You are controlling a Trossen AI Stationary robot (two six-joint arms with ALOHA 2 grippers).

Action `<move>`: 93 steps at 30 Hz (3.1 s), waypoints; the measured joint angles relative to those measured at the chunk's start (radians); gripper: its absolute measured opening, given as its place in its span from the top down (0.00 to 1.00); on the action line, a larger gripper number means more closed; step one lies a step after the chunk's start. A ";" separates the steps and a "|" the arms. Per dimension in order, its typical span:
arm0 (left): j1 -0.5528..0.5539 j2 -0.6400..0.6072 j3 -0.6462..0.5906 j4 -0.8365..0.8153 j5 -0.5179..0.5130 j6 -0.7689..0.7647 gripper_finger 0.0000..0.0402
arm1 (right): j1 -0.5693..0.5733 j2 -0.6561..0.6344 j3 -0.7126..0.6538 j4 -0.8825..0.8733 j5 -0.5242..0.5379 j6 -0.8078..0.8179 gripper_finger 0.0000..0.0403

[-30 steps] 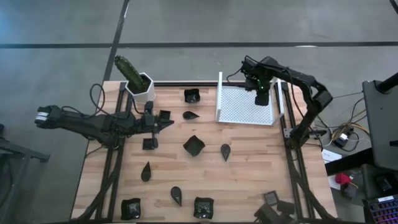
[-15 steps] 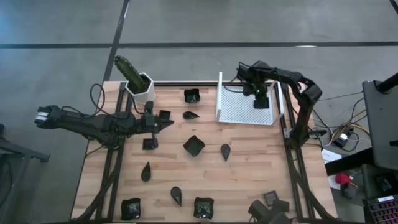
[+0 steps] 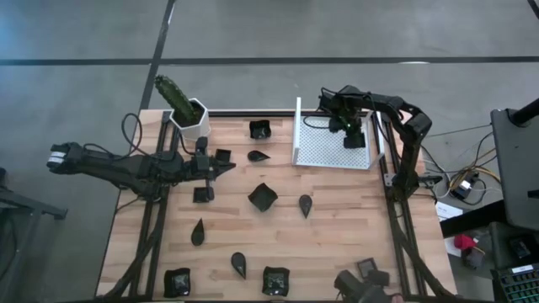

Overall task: Pick & Place Mini shaped plates
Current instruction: Put the black square plate on the shelf, then put the black drop shaped plate on the shelf

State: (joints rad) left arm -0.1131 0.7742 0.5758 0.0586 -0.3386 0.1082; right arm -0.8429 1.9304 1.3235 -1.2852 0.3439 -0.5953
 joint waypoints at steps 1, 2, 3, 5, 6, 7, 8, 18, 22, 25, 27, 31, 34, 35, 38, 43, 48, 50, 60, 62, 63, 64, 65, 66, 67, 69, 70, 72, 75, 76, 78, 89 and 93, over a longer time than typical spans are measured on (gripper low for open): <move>0.000 0.000 0.000 0.000 0.000 0.000 1.00 | 0.000 0.006 0.000 0.003 0.000 0.000 0.98; 0.000 0.000 0.000 0.000 0.000 0.000 1.00 | 0.000 0.010 0.000 0.005 0.000 0.000 0.98; 0.000 0.000 0.000 0.000 0.000 0.000 1.00 | 0.000 0.012 0.000 0.006 0.000 0.000 0.98; 0.000 0.000 0.000 0.000 0.000 0.000 1.00 | 0.000 0.017 0.000 0.010 0.000 0.000 0.98; 0.000 0.000 0.000 0.000 0.000 0.000 1.00 | 0.000 0.018 0.000 0.013 0.001 0.000 0.98; 0.000 0.000 0.000 0.000 0.000 0.000 1.00 | 0.000 0.017 0.000 0.016 0.002 0.000 0.98; 0.000 0.000 0.000 0.000 0.000 0.000 1.00 | 0.000 0.015 0.000 0.017 0.008 0.000 0.98; 0.000 0.000 0.000 0.000 0.000 0.000 1.00 | -0.001 0.011 0.000 0.030 0.049 0.006 0.98; 0.000 0.000 0.000 0.000 0.000 0.000 1.00 | -0.001 0.010 0.000 0.034 0.049 0.012 0.98; 0.000 0.000 0.000 0.000 0.000 0.000 1.00 | 0.000 0.010 0.000 0.036 0.049 0.012 0.98; 0.000 0.000 0.000 0.000 0.000 0.000 1.00 | 0.000 0.010 0.000 0.036 0.049 0.012 0.98; 0.000 0.000 0.000 0.000 0.000 0.000 1.00 | 0.000 0.009 0.000 0.036 0.049 0.012 0.98; 0.000 0.000 0.000 0.000 0.000 0.000 1.00 | 0.000 0.009 0.000 0.036 0.049 0.012 0.98; 0.000 0.000 0.000 0.000 0.000 0.000 1.00 | 0.000 0.009 0.000 0.036 0.049 0.012 0.98; 0.000 0.000 0.000 0.000 0.000 0.000 1.00 | 0.000 0.009 0.000 0.036 0.049 0.016 0.98; 0.000 0.000 0.000 0.000 0.000 0.000 1.00 | 0.000 0.009 0.000 0.036 0.049 0.016 0.93; -0.001 0.000 0.000 0.000 0.000 0.000 1.00 | 0.000 0.009 0.000 0.036 0.049 0.016 0.83; -0.001 0.000 0.000 0.000 0.000 0.000 1.00 | 0.000 0.009 0.000 0.037 0.049 0.016 0.79; -0.001 0.000 0.000 0.000 0.000 0.000 1.00 | 0.000 0.009 0.000 0.034 0.048 0.024 0.74; -0.001 0.000 0.000 0.000 0.000 0.000 1.00 | 0.000 0.009 0.000 0.034 0.048 0.039 0.75; -0.001 0.000 0.000 0.000 0.000 0.000 1.00 | 0.000 0.009 0.000 0.034 0.048 0.044 0.75; -0.001 0.000 0.000 0.000 0.000 0.000 1.00 | 0.000 0.009 0.000 0.033 0.048 0.052 0.75; -0.001 0.000 0.000 0.000 0.000 0.000 1.00 | 0.000 0.009 0.000 0.033 0.048 0.061 0.76; -0.001 0.000 0.000 0.000 0.000 0.000 1.00 | 0.000 0.009 0.000 0.032 0.048 0.074 0.76; -0.001 0.000 0.000 0.000 0.000 0.000 1.00 | 0.000 0.009 0.000 0.031 0.047 0.086 0.77; -0.001 0.000 0.000 0.000 0.000 0.000 1.00 | 0.000 0.009 0.000 0.020 0.047 0.118 0.77; 0.000 0.000 0.000 0.000 0.000 0.000 1.00 | 0.000 0.009 0.000 0.013 0.047 0.131 0.78; 0.000 0.000 0.000 0.000 0.000 0.000 1.00 | 0.000 0.007 0.000 0.007 0.046 0.144 0.80; 0.000 0.000 0.000 0.000 0.000 0.000 1.00 | 0.000 -0.007 0.001 0.007 0.014 0.135 0.85; 0.000 0.000 0.000 0.000 0.000 0.000 1.00 | 0.000 -0.017 0.005 0.007 -0.012 0.132 0.88; 0.000 0.000 0.000 0.000 0.000 -0.002 1.00 | 0.000 -0.047 0.015 0.012 -0.065 0.137 0.95; 0.000 0.000 0.000 0.000 0.000 -0.013 1.00 | 0.049 -0.342 0.024 0.028 -0.159 0.300 0.98; 0.002 0.000 0.000 0.001 -0.002 0.038 1.00 | 0.114 -0.487 0.007 0.047 -0.167 0.384 0.98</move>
State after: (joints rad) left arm -0.1112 0.7742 0.5758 0.0593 -0.3403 0.1465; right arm -0.7293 1.4433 1.3307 -1.2381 0.1764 -0.2112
